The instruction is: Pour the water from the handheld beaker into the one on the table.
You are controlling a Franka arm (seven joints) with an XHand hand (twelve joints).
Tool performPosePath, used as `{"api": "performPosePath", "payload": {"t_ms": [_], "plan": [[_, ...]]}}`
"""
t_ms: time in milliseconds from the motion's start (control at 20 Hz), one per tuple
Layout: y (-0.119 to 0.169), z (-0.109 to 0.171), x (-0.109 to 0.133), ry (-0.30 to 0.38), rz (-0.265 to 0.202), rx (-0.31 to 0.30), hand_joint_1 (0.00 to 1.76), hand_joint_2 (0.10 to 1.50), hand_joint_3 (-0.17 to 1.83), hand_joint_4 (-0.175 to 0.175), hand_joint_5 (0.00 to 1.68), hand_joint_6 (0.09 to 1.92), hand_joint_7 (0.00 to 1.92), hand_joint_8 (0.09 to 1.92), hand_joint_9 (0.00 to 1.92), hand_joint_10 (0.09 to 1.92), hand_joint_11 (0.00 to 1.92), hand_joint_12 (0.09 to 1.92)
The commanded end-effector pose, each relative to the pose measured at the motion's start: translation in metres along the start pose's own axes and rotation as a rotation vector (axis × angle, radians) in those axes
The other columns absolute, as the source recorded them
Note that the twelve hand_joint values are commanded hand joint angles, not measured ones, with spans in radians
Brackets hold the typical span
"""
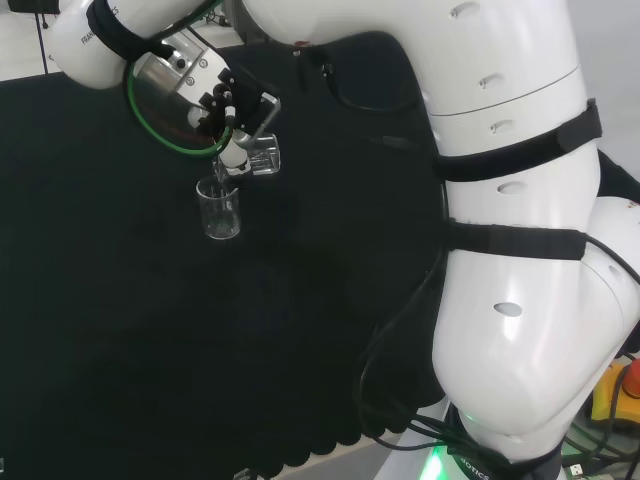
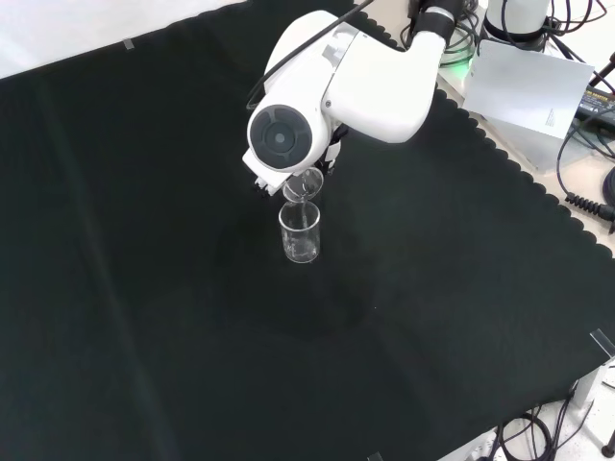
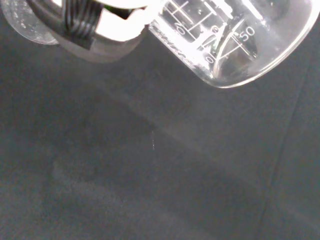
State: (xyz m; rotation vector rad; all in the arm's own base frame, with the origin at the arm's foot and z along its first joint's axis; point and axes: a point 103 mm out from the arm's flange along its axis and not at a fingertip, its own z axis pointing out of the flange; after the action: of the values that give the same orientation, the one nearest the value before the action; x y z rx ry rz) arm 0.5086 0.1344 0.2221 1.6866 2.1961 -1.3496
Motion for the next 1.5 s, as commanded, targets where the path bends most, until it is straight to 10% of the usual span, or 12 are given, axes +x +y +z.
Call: {"api": "performPosePath", "payload": {"t_ms": [50, 1500], "plan": [[0.0, -0.001, -0.002, -0.006, 0.007, 0.01, 1.28, 1.13, -0.17, -0.124, 0.97, 1.02, 1.28, 0.66, 1.31, 1.04, 1.07, 0.8], [0.005, -0.013, 0.002, -0.064, 0.023, 0.056, 1.28, 1.12, -0.17, -0.126, 0.97, 1.02, 1.29, 0.65, 1.31, 1.04, 1.07, 0.79]]}}
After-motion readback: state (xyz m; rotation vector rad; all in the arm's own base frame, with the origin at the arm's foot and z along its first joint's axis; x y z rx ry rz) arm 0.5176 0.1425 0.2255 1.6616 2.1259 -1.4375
